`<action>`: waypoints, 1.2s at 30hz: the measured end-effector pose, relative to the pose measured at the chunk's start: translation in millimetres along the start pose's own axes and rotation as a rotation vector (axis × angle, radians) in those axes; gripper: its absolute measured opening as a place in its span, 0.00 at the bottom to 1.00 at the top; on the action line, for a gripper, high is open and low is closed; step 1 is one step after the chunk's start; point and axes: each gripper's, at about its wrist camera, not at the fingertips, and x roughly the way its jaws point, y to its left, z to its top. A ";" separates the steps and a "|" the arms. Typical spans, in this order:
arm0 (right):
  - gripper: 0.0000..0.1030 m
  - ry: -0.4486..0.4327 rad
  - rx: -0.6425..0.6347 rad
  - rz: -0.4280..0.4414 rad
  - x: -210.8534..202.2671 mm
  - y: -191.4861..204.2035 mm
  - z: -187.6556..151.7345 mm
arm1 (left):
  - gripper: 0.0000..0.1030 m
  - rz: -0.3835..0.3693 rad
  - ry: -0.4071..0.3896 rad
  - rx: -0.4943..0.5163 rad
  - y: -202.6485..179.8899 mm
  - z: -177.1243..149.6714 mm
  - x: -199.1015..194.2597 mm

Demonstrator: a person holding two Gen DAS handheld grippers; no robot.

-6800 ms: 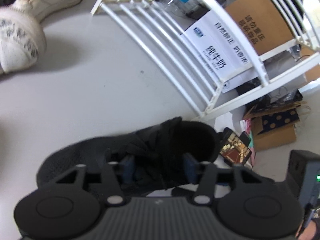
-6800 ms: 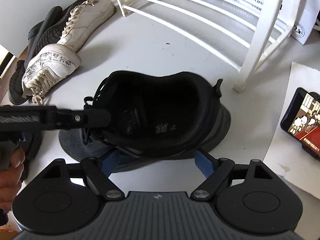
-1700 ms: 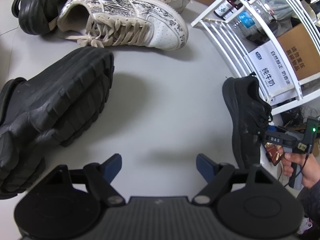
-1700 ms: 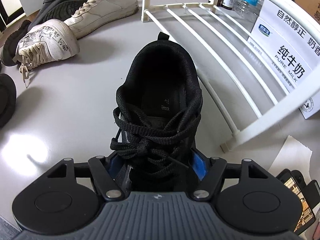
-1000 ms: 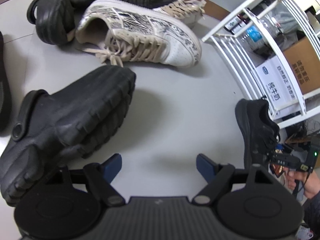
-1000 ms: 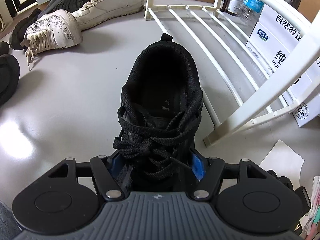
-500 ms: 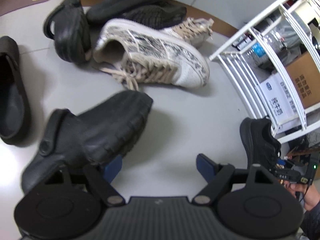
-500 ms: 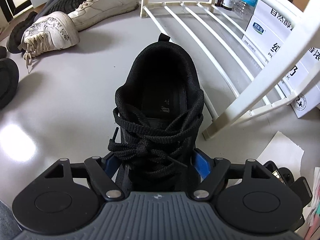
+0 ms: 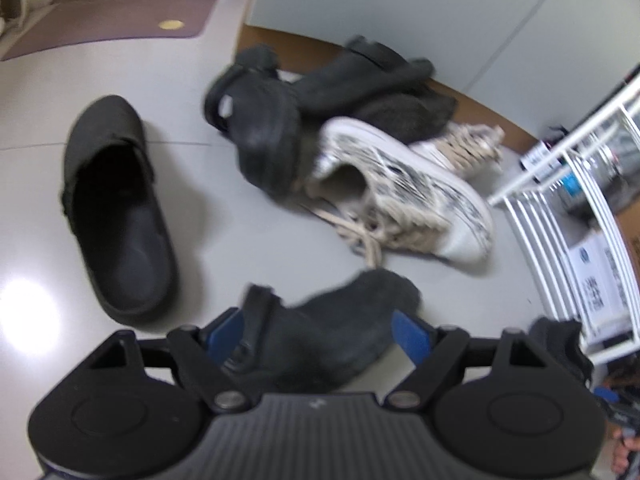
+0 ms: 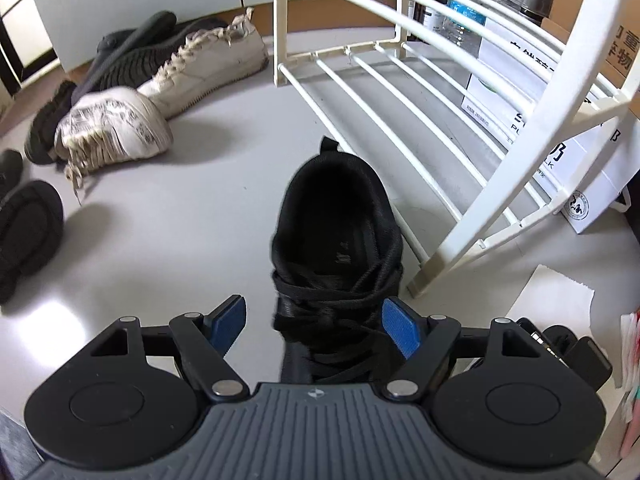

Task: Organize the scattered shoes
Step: 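Lower the black sneaker onto the floor beside the rack and open the right tool, then move the left tool toward the black sneaker under the dark grey clog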

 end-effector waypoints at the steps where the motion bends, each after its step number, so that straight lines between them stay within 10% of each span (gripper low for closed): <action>1: 0.77 -0.007 0.004 0.006 -2.1 2.5 1.5 | 0.81 0.007 -0.005 0.001 2.4 3.6 0.4; 36: 0.77 -0.047 0.071 0.097 -6.6 8.0 9.2 | 0.81 -0.004 -0.140 0.232 -116.5 175.8 94.3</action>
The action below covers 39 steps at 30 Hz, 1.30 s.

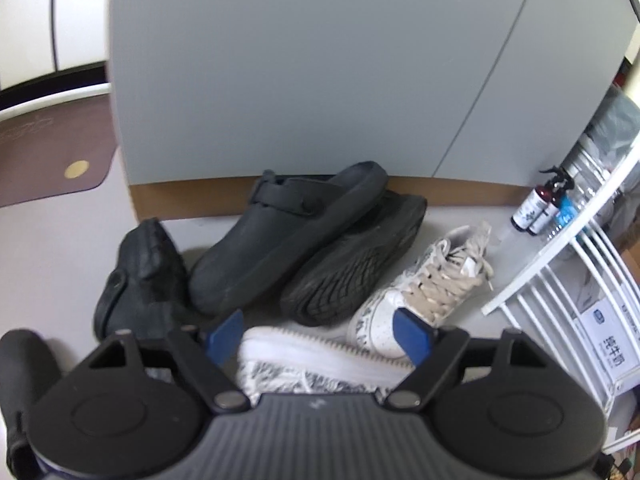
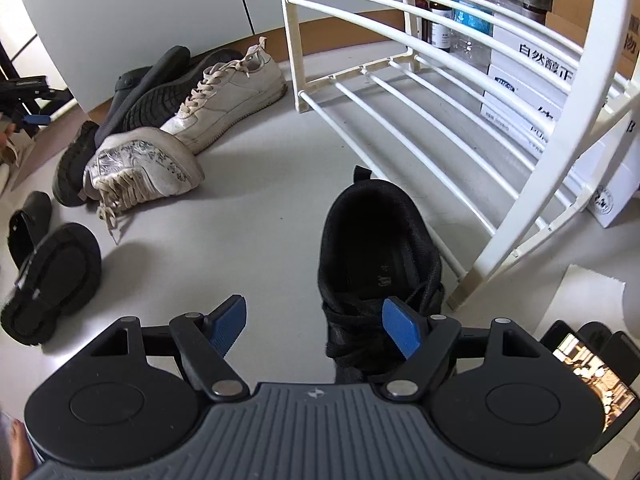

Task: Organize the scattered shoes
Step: 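Move the left tool toward the black sneaker under the dark grey clog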

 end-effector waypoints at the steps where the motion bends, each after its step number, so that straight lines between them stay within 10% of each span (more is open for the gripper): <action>1: 0.77 -0.002 -0.002 0.001 0.1 0.6 0.4 | 0.81 -0.002 0.003 0.003 -2.7 3.2 5.2; 22: 0.77 0.029 -0.008 0.007 5.8 -3.5 -7.6 | 0.87 -0.088 0.092 -0.187 10.7 32.3 114.2; 39: 0.77 0.055 -0.060 -0.033 5.8 -18.9 -16.2 | 0.90 -0.009 0.075 -0.079 -7.9 38.0 144.6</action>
